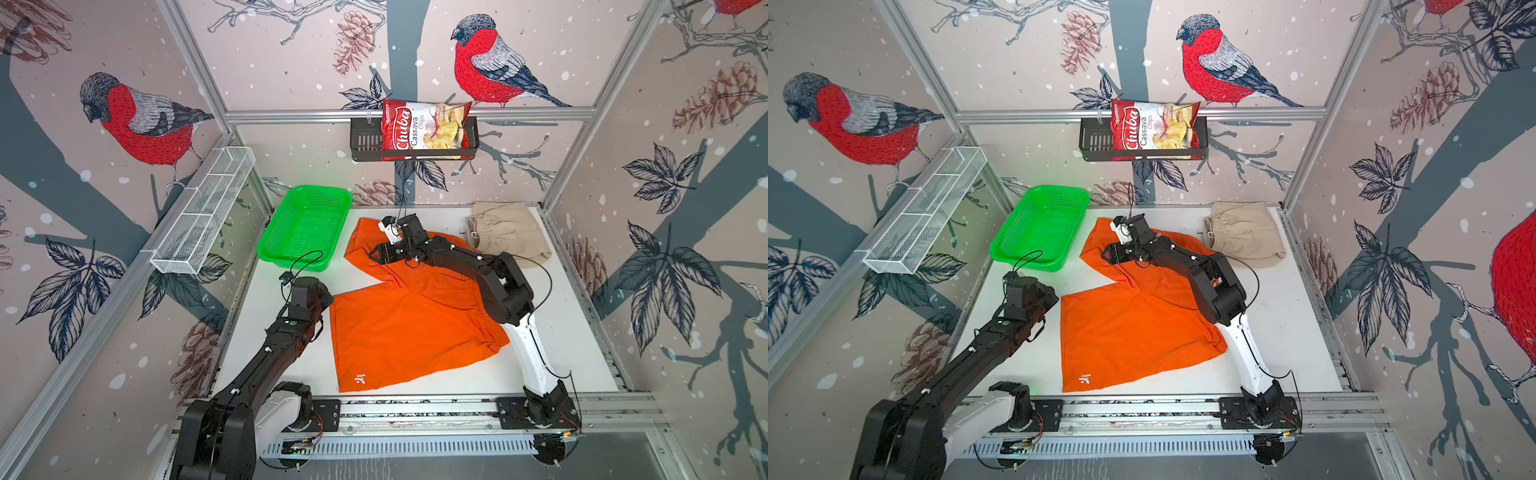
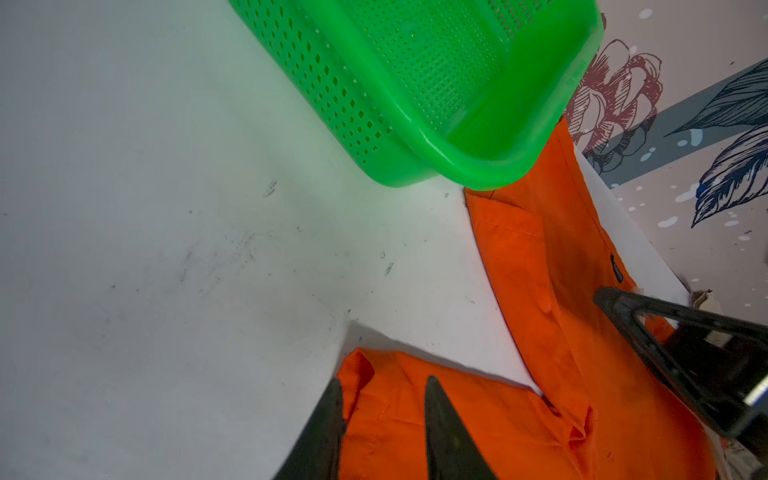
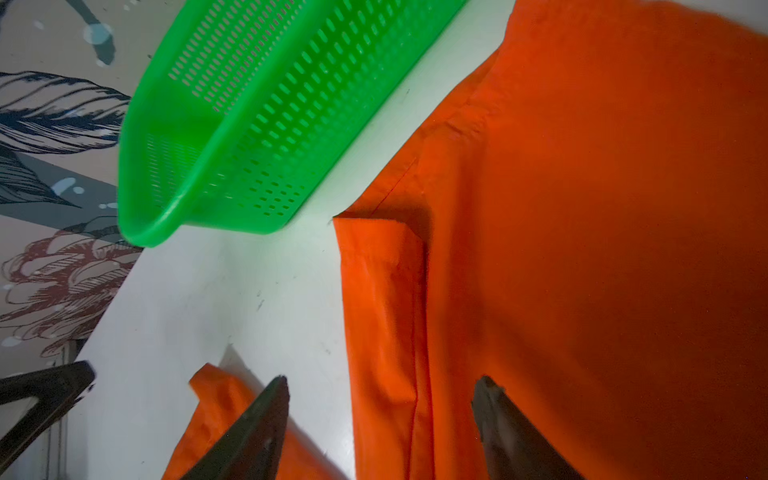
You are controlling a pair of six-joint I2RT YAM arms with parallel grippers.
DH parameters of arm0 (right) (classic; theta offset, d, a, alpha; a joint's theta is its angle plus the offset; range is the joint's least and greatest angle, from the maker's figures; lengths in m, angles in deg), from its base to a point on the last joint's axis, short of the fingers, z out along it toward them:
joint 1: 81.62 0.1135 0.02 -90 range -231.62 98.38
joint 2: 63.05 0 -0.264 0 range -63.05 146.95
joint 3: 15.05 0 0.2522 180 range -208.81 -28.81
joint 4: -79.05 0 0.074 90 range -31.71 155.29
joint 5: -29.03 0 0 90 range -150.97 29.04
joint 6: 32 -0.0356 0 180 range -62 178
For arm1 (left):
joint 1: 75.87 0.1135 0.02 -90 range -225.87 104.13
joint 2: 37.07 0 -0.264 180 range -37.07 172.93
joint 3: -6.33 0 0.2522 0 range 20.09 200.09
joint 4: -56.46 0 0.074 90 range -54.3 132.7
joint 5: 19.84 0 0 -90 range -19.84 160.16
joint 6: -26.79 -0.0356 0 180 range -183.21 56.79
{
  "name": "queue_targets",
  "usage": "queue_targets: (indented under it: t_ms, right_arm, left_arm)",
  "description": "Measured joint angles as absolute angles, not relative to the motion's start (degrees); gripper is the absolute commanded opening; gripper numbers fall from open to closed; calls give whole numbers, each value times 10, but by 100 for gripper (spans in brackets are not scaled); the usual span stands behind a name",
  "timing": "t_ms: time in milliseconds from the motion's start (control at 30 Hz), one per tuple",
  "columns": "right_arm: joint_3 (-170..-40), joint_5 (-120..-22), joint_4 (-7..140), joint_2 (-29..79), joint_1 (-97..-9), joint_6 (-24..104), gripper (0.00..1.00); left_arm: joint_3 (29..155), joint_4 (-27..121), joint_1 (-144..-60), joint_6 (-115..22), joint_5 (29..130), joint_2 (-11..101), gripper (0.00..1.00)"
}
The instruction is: Fold and stack the shorts
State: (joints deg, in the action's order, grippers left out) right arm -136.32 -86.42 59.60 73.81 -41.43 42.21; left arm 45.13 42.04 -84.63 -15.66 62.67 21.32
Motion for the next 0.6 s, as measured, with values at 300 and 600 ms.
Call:
queue_targets:
  t_ms: [300, 600]
  right_arm:
    - [-1504, -893, 563, 852, -412, 426, 72]
    - [-1519, -965, 552, 858, -395, 427, 65]
  left_arm:
    - [453, 434, -836, -169, 642, 227, 35]
    - [469, 437, -833, -185, 644, 235, 36]
